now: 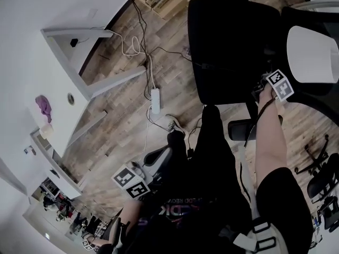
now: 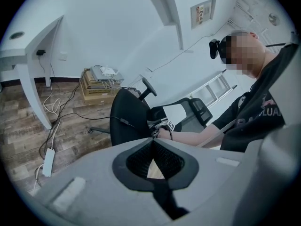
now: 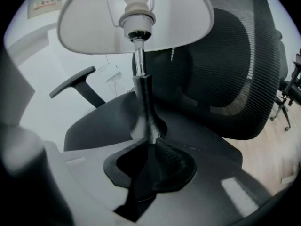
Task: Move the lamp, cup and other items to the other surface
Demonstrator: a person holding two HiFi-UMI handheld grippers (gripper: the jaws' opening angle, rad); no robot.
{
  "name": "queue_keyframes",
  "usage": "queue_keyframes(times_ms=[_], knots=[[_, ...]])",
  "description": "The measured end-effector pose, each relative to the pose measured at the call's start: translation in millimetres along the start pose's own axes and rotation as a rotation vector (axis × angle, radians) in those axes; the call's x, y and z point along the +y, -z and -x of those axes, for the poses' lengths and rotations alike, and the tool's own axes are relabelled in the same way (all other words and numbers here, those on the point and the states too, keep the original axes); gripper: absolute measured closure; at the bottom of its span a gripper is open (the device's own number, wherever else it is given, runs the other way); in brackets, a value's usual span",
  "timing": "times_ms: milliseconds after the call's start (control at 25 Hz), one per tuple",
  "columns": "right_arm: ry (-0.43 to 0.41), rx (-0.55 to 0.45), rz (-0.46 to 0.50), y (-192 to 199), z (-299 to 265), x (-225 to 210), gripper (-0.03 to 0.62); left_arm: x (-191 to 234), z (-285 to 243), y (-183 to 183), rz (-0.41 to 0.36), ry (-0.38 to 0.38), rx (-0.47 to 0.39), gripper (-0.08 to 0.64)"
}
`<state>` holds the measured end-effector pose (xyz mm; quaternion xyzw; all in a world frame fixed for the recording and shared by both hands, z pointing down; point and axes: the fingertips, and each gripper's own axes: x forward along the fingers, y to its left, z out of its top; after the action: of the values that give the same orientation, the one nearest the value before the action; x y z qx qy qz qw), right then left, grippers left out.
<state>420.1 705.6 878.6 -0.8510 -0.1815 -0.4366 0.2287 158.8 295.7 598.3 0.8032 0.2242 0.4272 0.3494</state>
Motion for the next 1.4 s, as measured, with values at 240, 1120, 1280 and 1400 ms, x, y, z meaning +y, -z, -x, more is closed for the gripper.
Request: queue_keyframes(times_ms=[240, 1120, 1280, 1400], knots=[[-0.269, -0.018, 0.045, 2, 68, 65, 0.589, -4, 36, -14, -0.038, 0.046, -0.101, 0.56], [-1.542, 0.555, 0.972, 439, 590, 424, 0.588, 91, 373, 63, -0.076, -0.009, -0.671, 0.56], [-1.703, 0.684, 1.133, 505, 658, 424, 0.588, 96, 412, 80, -0.062, -0.058, -0.759, 0.56], [-1.783, 0.732, 1.273, 529, 685, 420, 0.588, 95, 429, 84, -0.056, -0.092, -0.818, 0.56]])
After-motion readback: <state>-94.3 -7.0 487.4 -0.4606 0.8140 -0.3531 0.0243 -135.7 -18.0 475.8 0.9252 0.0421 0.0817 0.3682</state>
